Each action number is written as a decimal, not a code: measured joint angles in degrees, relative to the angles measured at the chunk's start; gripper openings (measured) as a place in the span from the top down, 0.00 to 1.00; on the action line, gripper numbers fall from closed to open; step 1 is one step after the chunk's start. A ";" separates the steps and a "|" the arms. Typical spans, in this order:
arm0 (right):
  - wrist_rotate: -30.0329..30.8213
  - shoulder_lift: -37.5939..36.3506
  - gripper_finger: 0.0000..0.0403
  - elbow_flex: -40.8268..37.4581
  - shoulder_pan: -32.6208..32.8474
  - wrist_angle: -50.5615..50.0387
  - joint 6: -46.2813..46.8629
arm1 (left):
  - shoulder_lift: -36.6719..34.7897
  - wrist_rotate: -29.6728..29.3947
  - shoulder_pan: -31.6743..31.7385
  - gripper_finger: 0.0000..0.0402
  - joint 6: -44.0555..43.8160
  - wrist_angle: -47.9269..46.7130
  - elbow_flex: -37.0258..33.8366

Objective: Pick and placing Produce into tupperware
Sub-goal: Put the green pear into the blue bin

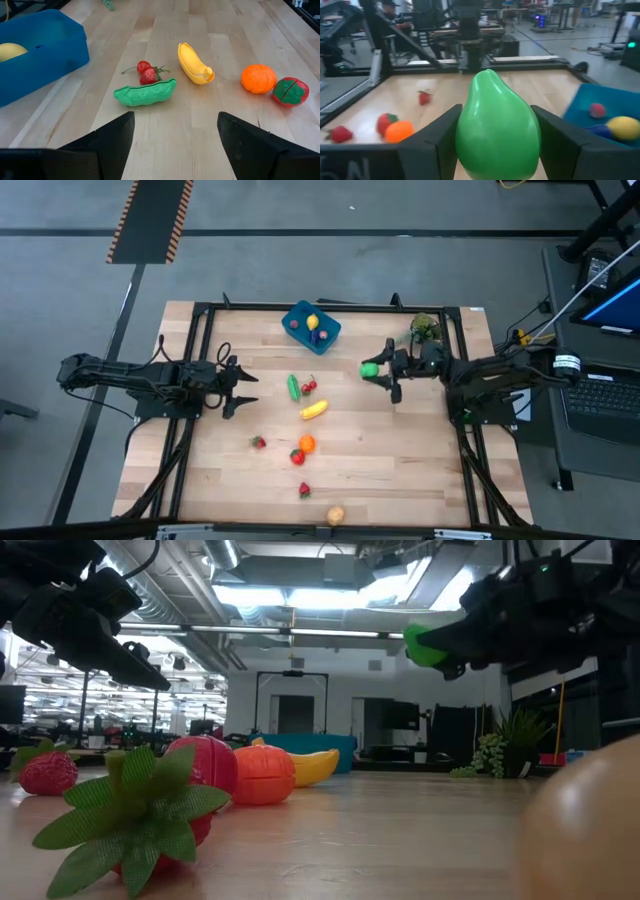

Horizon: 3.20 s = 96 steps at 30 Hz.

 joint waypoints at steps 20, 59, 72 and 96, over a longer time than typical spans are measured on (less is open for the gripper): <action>-23.36 21.15 0.47 22.43 -19.03 -12.70 -6.01 | 0.01 0.00 0.00 0.31 -0.03 0.04 0.00; -8.29 49.55 0.47 84.63 -19.88 -88.67 -27.39 | 0.01 0.00 0.00 0.31 -0.03 0.00 0.00; -4.80 60.92 0.47 101.21 -19.88 -102.49 -29.81 | -0.01 0.00 -0.01 0.31 -0.03 0.00 0.00; -3.83 64.78 0.47 102.90 -17.59 -106.95 -31.21 | 0.01 0.00 0.00 0.31 -0.03 0.00 0.00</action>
